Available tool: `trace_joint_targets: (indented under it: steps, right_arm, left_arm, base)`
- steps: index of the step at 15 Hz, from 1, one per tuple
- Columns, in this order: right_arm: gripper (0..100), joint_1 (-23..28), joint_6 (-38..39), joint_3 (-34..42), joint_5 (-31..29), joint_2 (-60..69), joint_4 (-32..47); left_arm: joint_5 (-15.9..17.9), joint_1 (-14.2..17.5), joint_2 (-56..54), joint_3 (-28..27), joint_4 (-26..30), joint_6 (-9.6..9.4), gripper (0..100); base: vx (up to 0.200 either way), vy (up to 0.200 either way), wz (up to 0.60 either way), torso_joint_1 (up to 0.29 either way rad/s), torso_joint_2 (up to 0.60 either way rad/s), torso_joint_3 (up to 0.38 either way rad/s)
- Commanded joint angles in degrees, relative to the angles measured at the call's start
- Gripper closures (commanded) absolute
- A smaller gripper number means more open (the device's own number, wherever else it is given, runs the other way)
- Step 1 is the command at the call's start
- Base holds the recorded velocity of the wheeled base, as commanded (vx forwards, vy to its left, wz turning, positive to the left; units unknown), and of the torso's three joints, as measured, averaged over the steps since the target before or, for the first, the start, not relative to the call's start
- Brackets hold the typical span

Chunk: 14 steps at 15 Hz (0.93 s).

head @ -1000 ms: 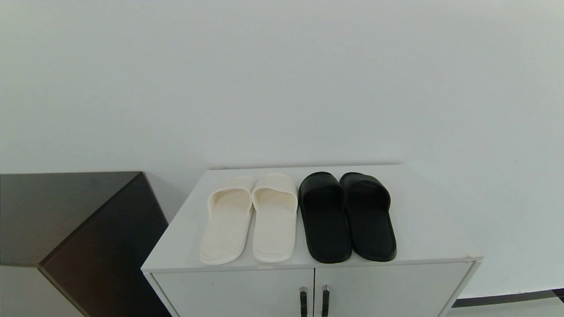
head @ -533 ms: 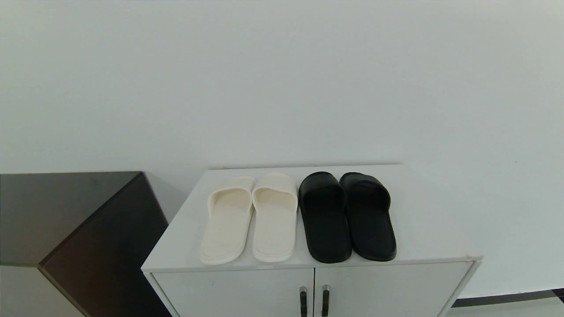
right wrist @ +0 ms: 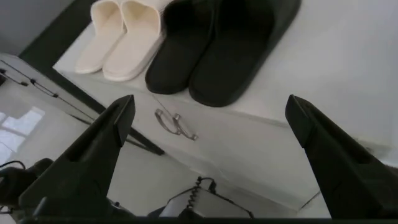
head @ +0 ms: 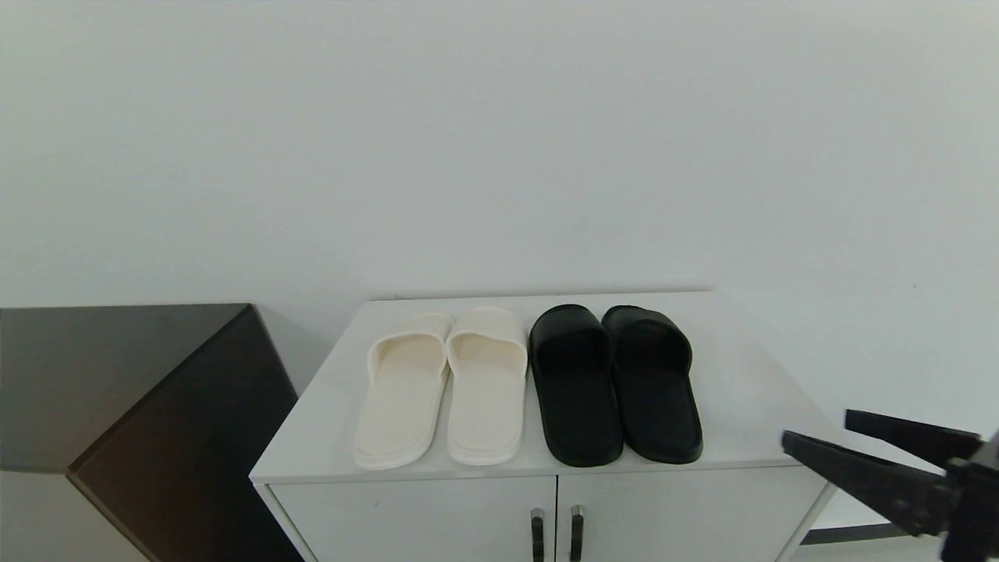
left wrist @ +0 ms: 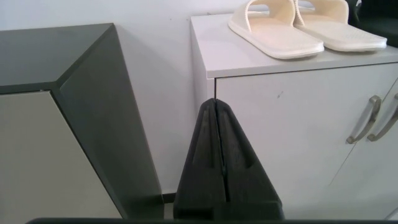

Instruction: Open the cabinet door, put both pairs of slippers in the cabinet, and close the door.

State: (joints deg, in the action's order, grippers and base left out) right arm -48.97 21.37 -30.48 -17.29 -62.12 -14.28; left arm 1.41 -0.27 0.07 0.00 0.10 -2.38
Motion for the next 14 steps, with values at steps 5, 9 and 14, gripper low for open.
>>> trace_joint_targets:
  steps: [5, 9, 14]
  right_arm:
    - [0, -2.3, 0.7, -14.9, -6.7, -24.2, -0.6]
    - [0, -2.3, 0.3, -22.3, -11.6, -33.7, -1.5]
    - [0, -1.9, -1.7, -32.9, -21.8, -45.1, -2.2]
  left_arm:
    - [0.0, 0.0, 0.0, 0.0, 0.0, 0.09, 100]
    - [-0.1, 0.0, 0.0, 0.0, 0.0, 0.09, 100]
    - [0.0, 0.0, 0.0, 0.0, 0.0, 0.09, 100]
  base:
    - [0.000, 0.000, 0.00, 0.000, 0.00, 0.000]
    - [0.000, 0.000, 0.00, 0.000, 0.00, 0.000]
    - [0.000, 0.000, 0.00, 0.000, 0.00, 0.000]
